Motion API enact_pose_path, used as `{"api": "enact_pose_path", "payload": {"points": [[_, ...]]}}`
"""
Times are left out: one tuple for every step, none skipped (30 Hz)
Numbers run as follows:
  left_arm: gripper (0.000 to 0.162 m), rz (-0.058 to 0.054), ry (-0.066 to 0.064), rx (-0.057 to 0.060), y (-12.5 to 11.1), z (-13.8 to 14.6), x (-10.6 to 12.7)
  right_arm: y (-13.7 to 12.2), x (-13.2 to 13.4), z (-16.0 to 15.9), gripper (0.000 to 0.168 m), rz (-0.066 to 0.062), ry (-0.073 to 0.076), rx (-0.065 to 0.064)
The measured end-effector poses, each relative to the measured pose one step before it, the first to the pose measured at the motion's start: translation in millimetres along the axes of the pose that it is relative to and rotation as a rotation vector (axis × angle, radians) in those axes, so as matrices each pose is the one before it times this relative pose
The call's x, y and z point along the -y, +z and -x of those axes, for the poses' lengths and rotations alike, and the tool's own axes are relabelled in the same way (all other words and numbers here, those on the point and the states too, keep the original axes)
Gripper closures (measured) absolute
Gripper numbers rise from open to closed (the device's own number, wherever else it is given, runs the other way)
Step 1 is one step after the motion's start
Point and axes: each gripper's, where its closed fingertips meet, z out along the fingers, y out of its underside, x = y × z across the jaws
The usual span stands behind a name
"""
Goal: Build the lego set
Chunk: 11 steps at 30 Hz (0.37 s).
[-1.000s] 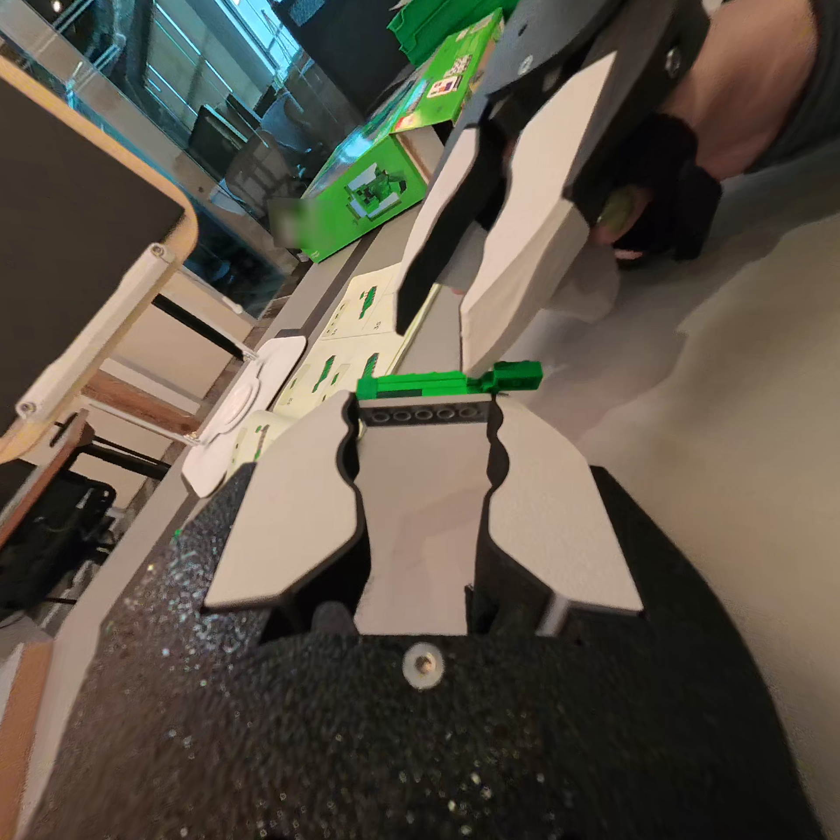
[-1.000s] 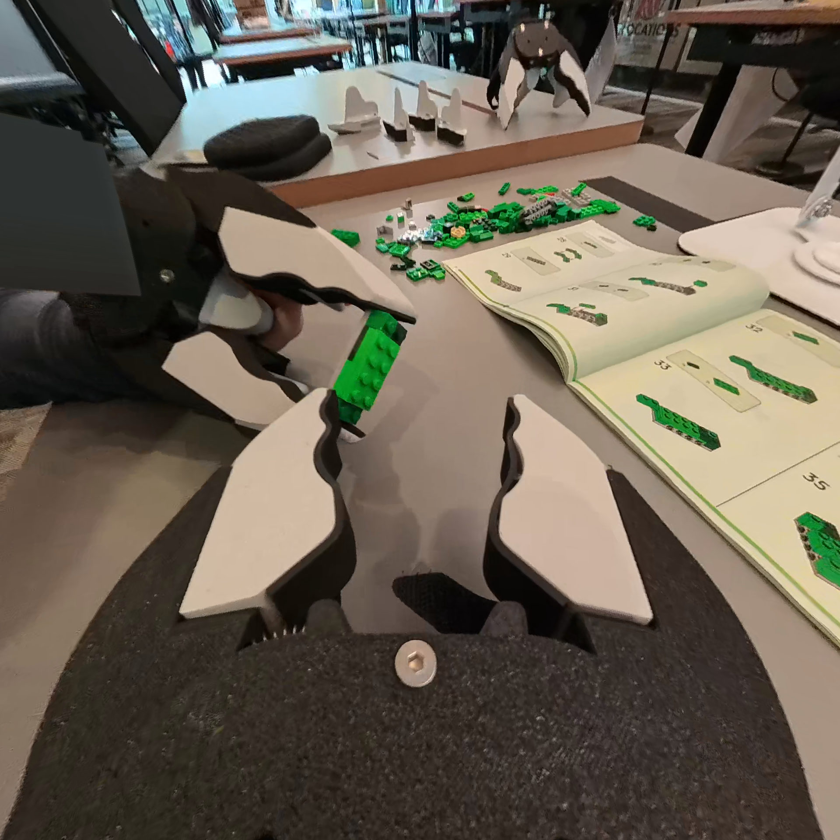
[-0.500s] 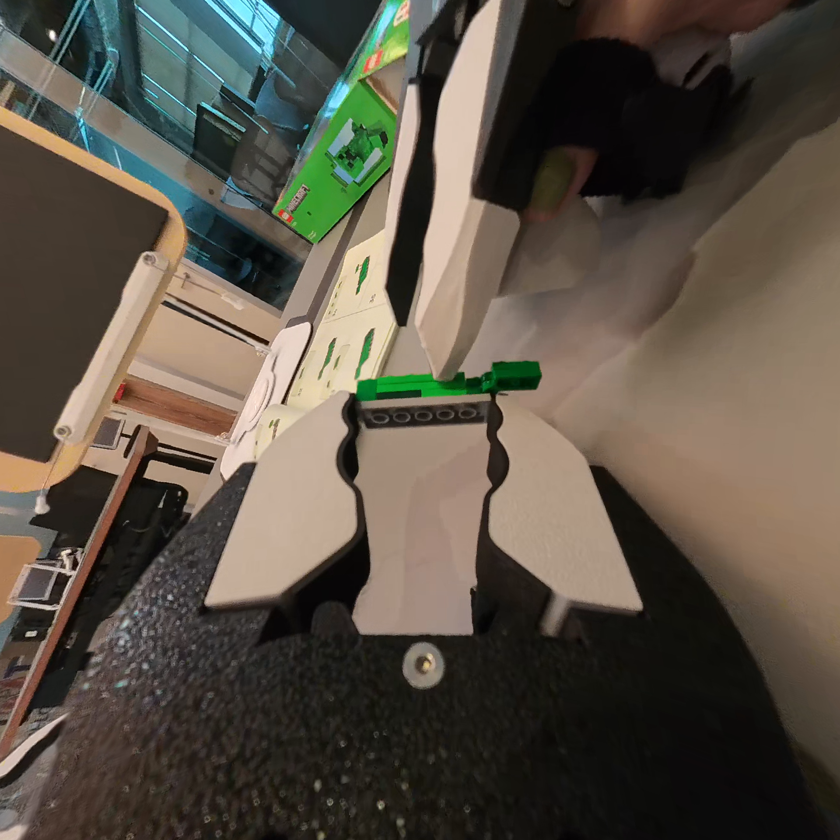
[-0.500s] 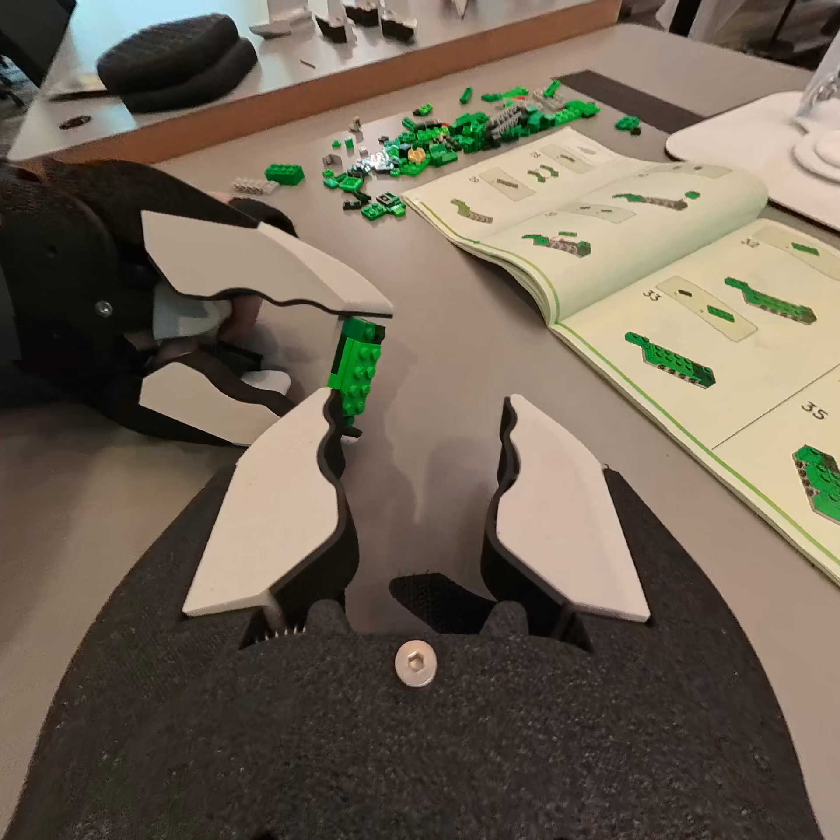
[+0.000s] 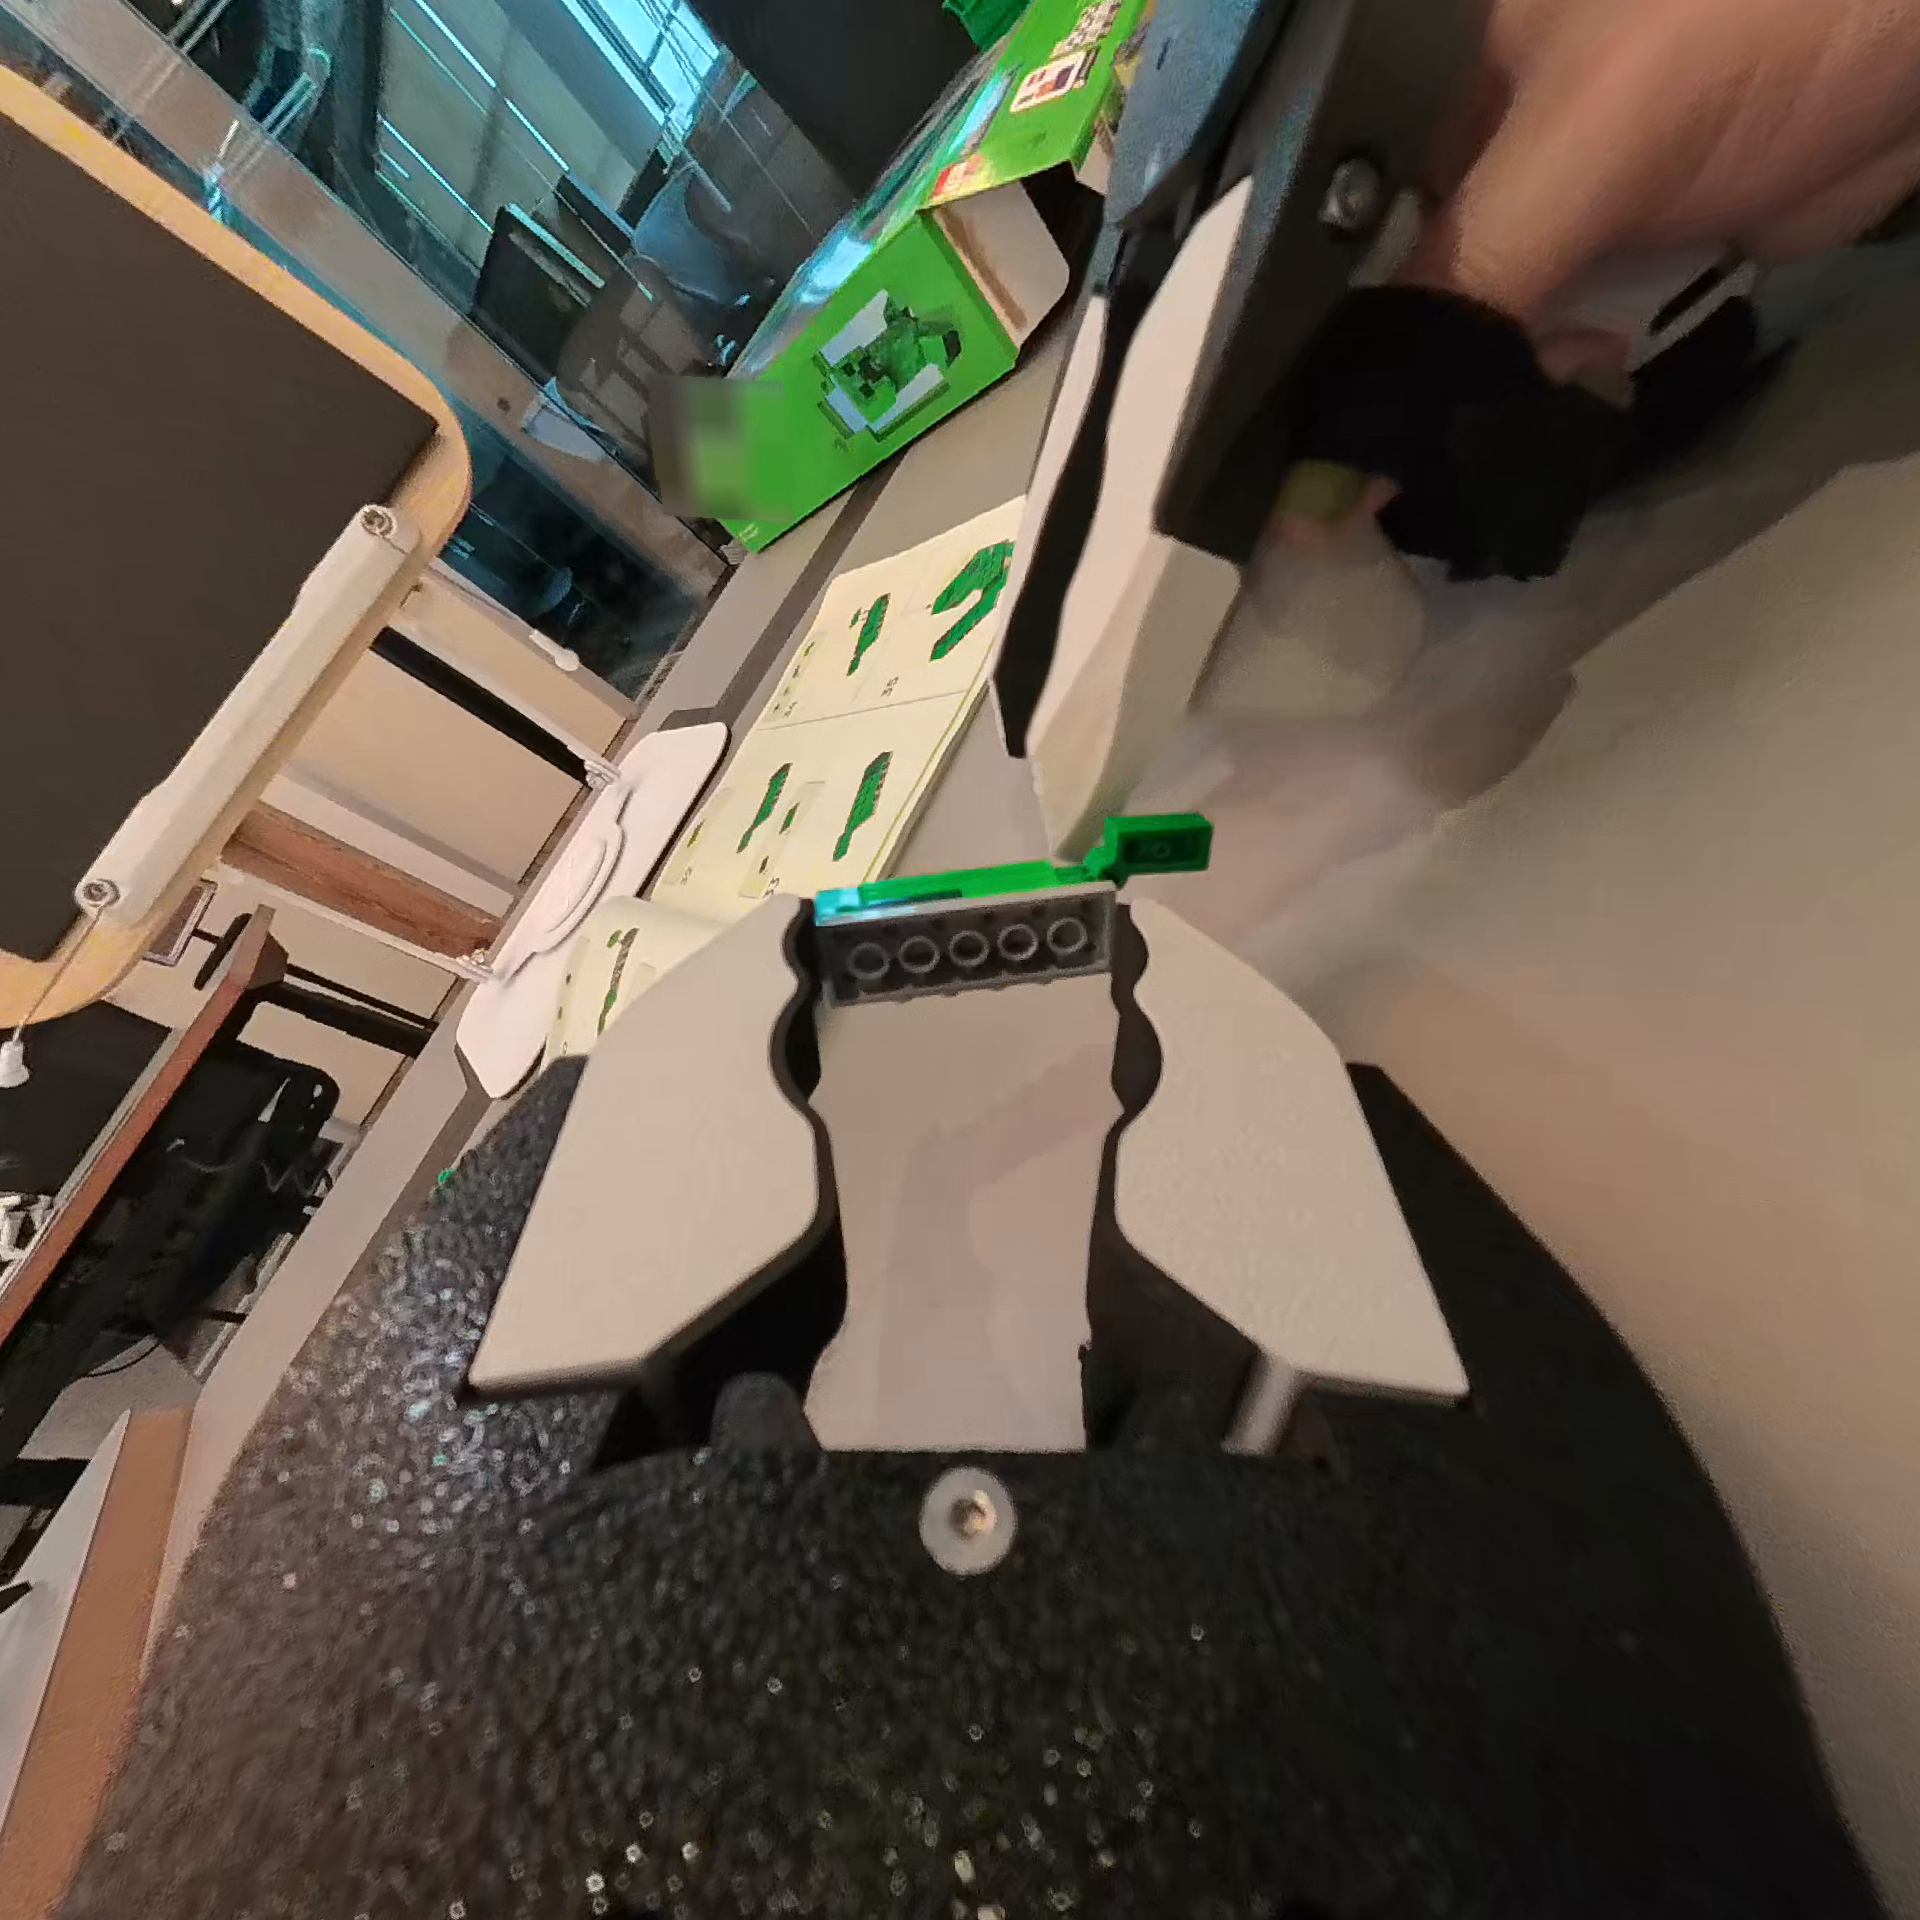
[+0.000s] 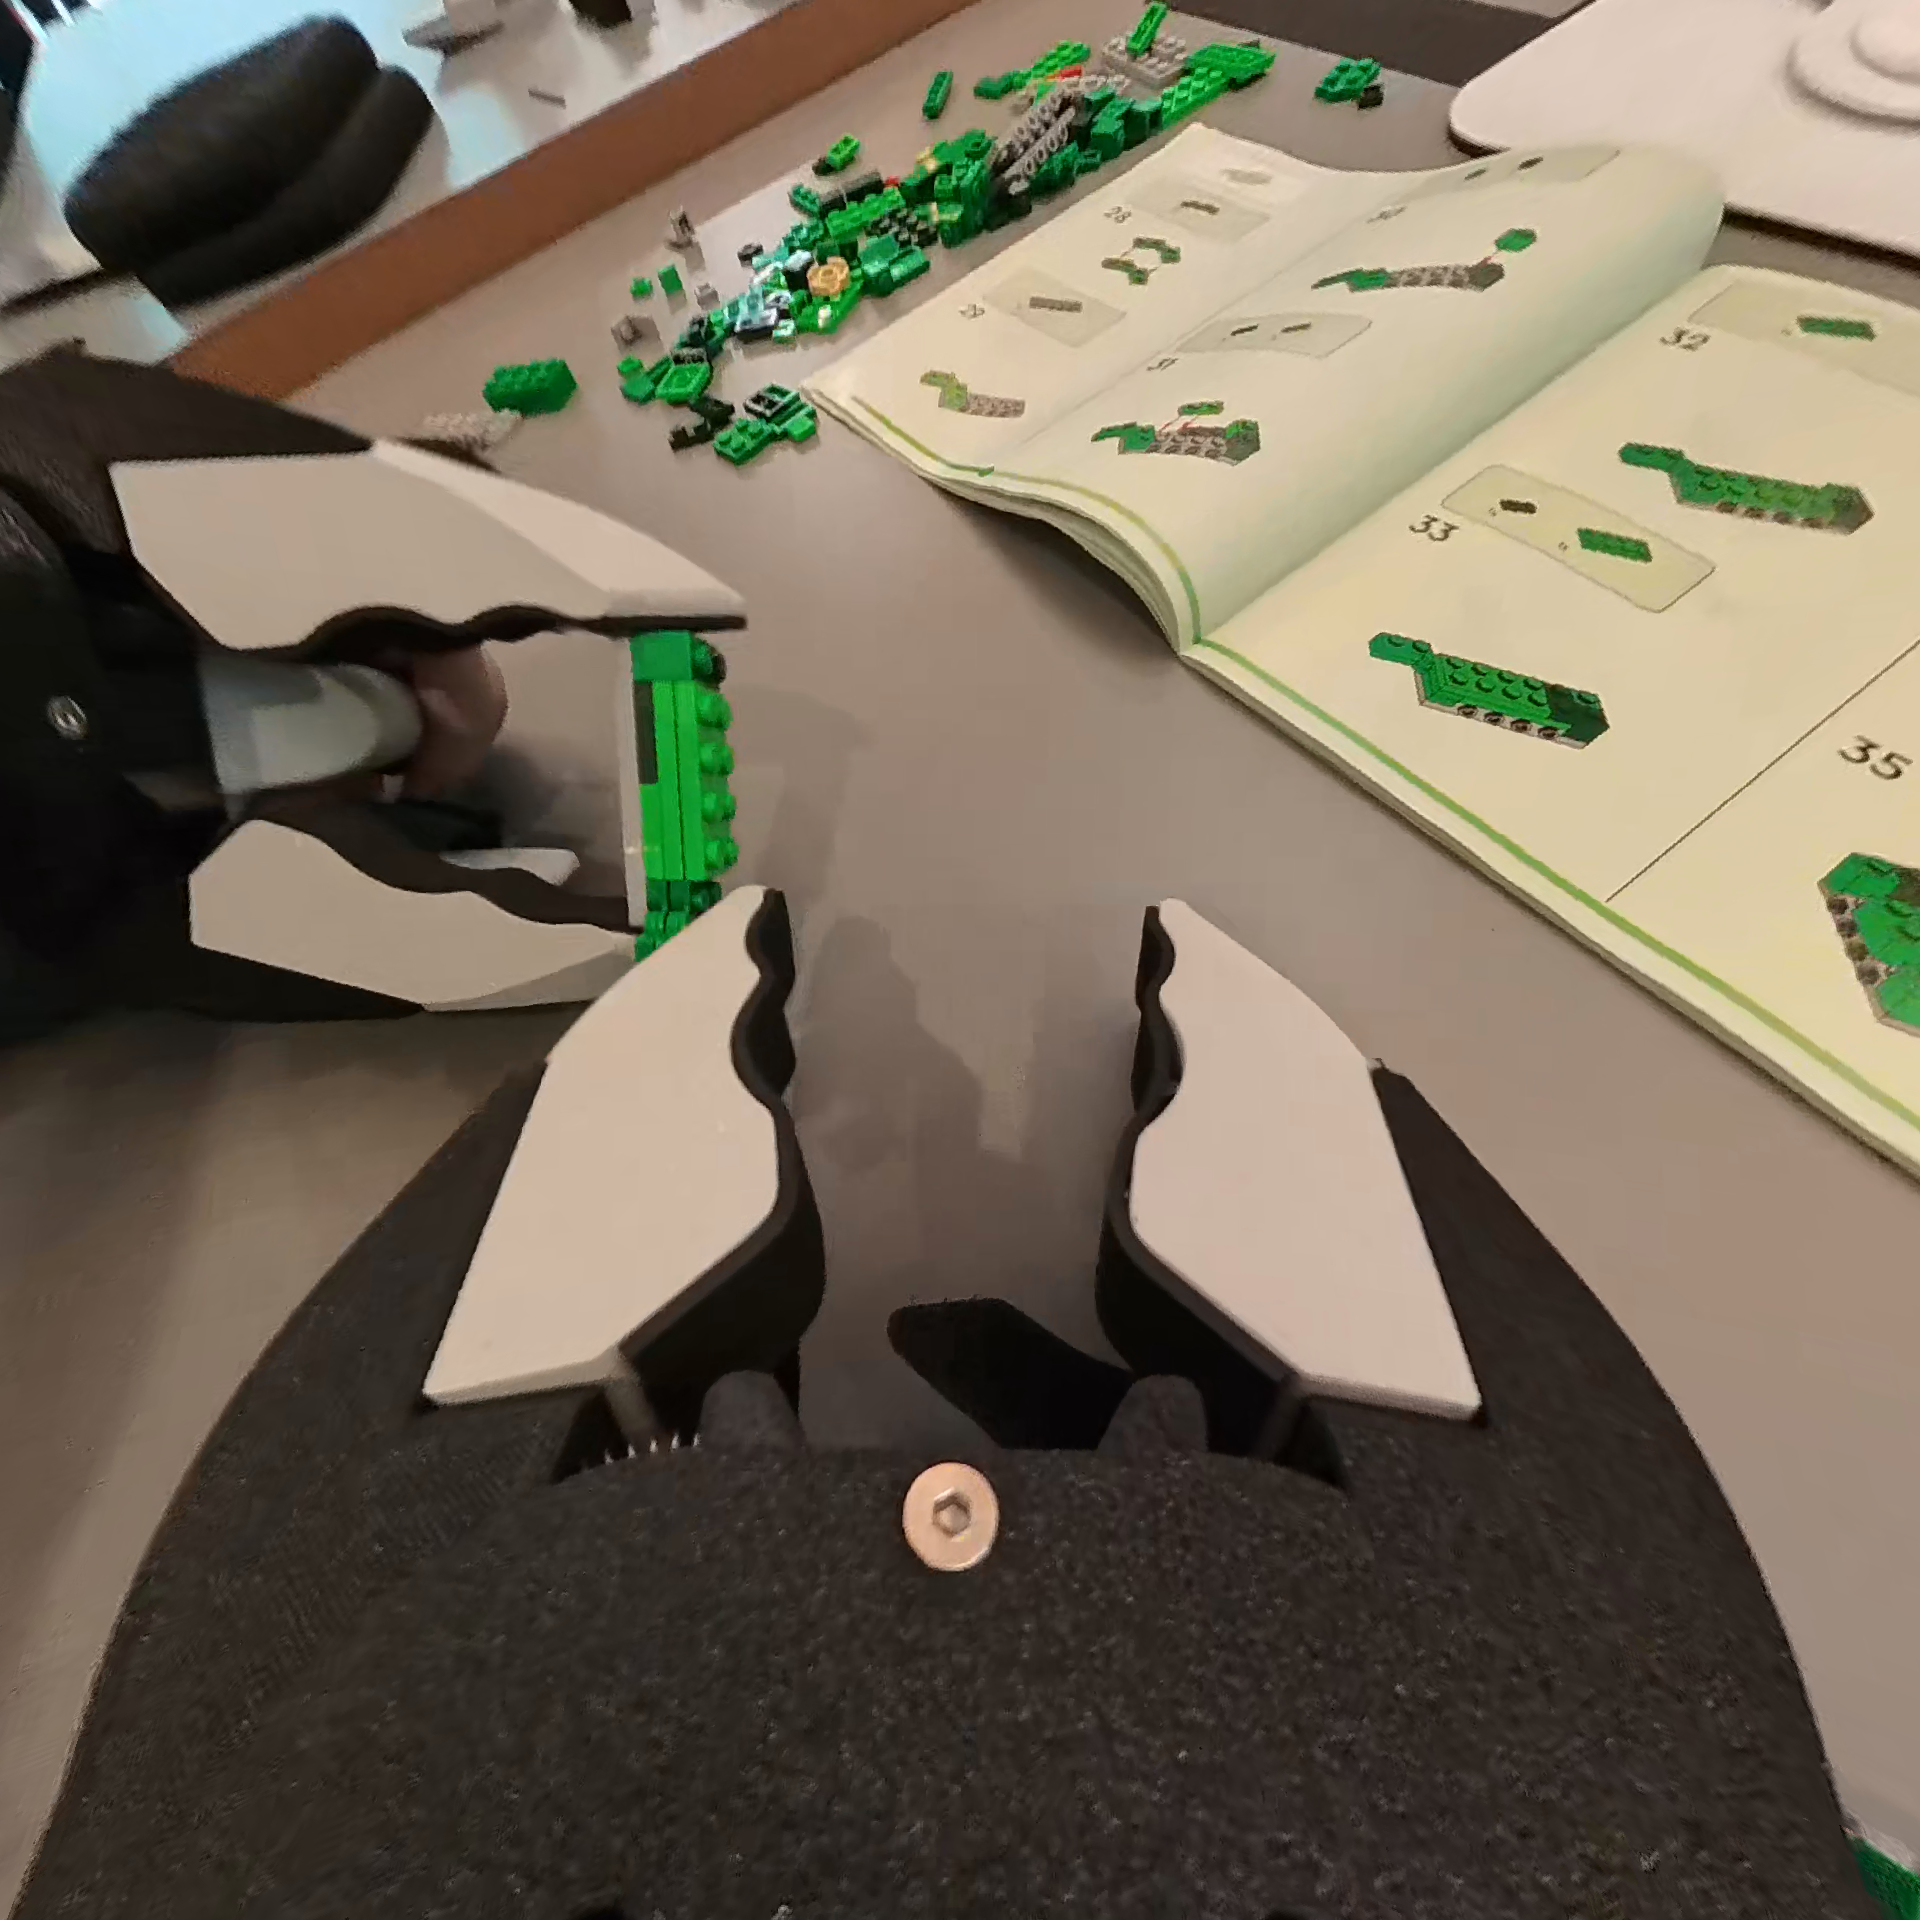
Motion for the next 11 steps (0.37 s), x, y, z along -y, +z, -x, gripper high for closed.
{"api": "enact_pose_path", "payload": {"points": [[0.108, 0.0025, 0.0047, -0.0054, 0.32, -1.16, -0.26, -0.79, 0.95, -0.62, 0.105, -0.0093, 0.0207, 0.0103], [0.108, 0.0009, 0.0028, -0.0033, 0.29, -0.63, -0.04, -0.94, 1.08, -0.53, 0.106, -0.0105, 0.0187, 0.0090], [0.108, -0.0017, -0.0002, -0.0016, 0.01, -0.19, 0.15, -1.01, 1.26, -1.33, 0.107, -0.0123, 0.0188, 0.0022], [0.108, -0.0017, -0.0045, 0.0001, -0.21, 0.33, 0.08, -1.02, 1.39, -1.30, 0.108, -0.0128, 0.0172, 0.0009], [0.108, -0.0019, -0.0079, 0.0001, -0.18, 0.62, -0.08, -0.98, 1.11, -0.86, 0.110, -0.0114, 0.0147, 0.0029], [0.108, -0.0039, -0.0109, -0.0009, -0.27, 0.66, 0.06, -0.84, 1.24, -0.53, 0.110, -0.0107, 0.0115, 0.0035], [0.108, -0.0046, -0.0131, -0.0013, -0.22, 0.75, 0.19, -0.78, 0.94, -0.43, 0.111, -0.0095, 0.0092, 0.0027], [0.108, -0.0037, -0.0136, -0.0011, -0.33, 0.89, -0.03, -0.63, 0.78, -0.63, 0.112, -0.0077, 0.0082, 0.0001], [0.108, -0.0031, -0.0133, -0.0014, -0.26, 0.85, -0.15, -0.44, 0.56, -0.64, 0.112, -0.0052, 0.0066, -0.0010], [0.108, -0.0023, -0.0124, -0.0017, -0.25, 0.68, -0.17, -0.19, 0.25, -0.26, 0.113, -0.0021, 0.0043, 0.0006], [0.108, -0.0027, -0.0106, 0.0001, -0.28, 0.86, 0.01, 0.10, -0.02, 0.15, 0.113, 0.0003, 0.0016, 0.0019]]}}
